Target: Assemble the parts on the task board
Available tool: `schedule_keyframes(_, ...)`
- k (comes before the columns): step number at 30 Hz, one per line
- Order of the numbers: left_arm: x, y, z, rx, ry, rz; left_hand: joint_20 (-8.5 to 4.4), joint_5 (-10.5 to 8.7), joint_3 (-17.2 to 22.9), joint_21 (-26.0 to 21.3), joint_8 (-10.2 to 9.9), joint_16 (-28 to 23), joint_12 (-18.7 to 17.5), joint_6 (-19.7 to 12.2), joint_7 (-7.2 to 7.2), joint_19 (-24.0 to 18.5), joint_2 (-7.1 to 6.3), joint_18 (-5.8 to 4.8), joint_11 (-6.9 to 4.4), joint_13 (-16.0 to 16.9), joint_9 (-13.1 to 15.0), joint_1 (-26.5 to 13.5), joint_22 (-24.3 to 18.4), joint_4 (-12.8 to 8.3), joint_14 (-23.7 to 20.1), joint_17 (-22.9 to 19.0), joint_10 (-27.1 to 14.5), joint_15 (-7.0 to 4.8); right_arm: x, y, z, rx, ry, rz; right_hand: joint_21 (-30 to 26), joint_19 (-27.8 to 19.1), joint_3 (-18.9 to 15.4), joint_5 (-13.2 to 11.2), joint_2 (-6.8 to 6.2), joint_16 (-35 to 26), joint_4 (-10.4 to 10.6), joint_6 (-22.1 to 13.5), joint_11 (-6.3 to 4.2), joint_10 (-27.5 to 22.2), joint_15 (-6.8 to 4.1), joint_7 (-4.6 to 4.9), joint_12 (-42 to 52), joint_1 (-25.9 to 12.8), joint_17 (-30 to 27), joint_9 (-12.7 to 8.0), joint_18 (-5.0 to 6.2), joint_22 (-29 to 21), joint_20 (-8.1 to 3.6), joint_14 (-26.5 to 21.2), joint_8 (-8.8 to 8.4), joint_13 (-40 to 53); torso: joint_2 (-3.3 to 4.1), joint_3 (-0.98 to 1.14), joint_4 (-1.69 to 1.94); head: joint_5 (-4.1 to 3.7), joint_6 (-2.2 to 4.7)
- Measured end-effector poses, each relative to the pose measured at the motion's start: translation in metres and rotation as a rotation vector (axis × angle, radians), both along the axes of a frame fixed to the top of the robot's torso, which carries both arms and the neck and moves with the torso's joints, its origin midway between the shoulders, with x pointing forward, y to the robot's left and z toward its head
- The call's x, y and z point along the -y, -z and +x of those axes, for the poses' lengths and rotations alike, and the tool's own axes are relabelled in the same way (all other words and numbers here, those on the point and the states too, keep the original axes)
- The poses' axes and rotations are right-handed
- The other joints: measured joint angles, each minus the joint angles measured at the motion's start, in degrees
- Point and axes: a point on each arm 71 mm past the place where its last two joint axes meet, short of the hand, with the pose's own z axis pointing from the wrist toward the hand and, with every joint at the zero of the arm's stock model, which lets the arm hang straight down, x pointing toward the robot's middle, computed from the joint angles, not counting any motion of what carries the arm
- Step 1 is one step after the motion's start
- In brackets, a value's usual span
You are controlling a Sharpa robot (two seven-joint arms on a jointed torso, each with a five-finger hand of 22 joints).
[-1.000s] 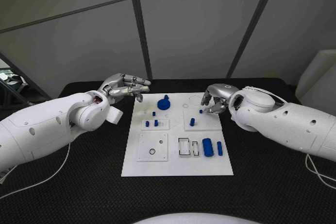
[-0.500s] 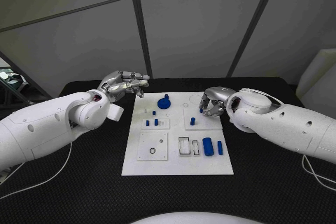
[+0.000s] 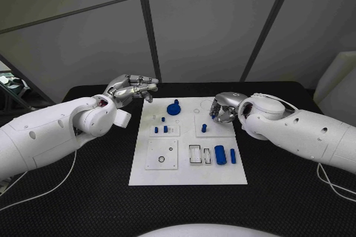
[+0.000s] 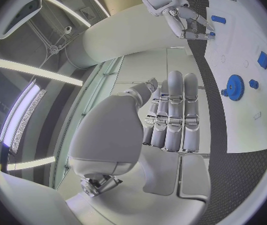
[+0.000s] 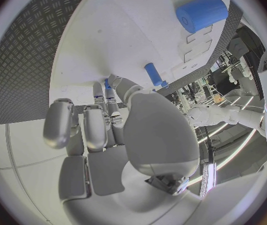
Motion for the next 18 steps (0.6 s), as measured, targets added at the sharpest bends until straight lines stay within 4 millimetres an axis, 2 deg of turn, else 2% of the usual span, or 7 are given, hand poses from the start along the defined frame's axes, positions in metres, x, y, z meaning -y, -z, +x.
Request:
schedule_keyframes(6,-0.0003,0.0001,0.0001,-0.001,0.000,-0.001,0.00,0.00,-0.1,-0.2,0.0,0.0,0.0,0.0,0.00,0.0,0.00,0.00,0.00,0.1,0.0,0.0,-0.1,-0.1,0.0,-0.1,0.0,0.00,-0.0007,0.0002,0.0005,-0.001,0.003,-0.002,0.9,0.5,0.7,0.0,1.45,0.4,-0.6,2.0,-0.93,2.4,-0.84,-0.73,0.0,-0.2,0.5,0.2,0.00,1.3,-0.51,0.0,0.69,-0.1,-0.01,0.01,-0.01,-0.03,-0.08)
schedule_keyframes(13,-0.0005,0.0003,0.0002,-0.002,0.000,-0.001,0.00,0.00,-0.1,-0.2,0.0,-0.3,0.0,0.0,0.00,0.0,0.00,0.00,0.00,0.1,0.0,0.0,-0.1,-0.1,0.0,-0.1,0.0,0.00,-0.0017,0.0004,0.0005,0.000,0.007,-0.005,1.8,0.9,0.9,0.0,2.46,0.4,-1.0,3.6,-1.45,4.1,-1.16,-1.47,0.0,-0.5,0.8,0.7,0.00,2.3,-0.92,-0.1,1.17,-0.2,-0.01,0.02,-0.01,-0.07,-0.18)
schedule_keyframes(18,-0.0005,0.0004,0.0003,-0.004,0.001,-0.002,0.00,0.00,-0.1,-0.2,0.0,-0.3,0.0,0.0,0.00,0.0,0.00,0.00,0.00,0.0,0.0,0.0,-0.1,-0.1,0.0,-0.1,0.0,0.00,-0.0025,0.0008,-0.0004,0.010,0.010,-0.004,2.3,1.1,1.0,0.0,3.03,0.5,-1.5,3.8,-1.53,4.6,-1.36,-1.29,0.0,-0.6,0.8,0.7,0.00,3.2,-1.13,0.1,1.16,-0.2,-0.01,0.02,-0.03,-0.14,-0.23)
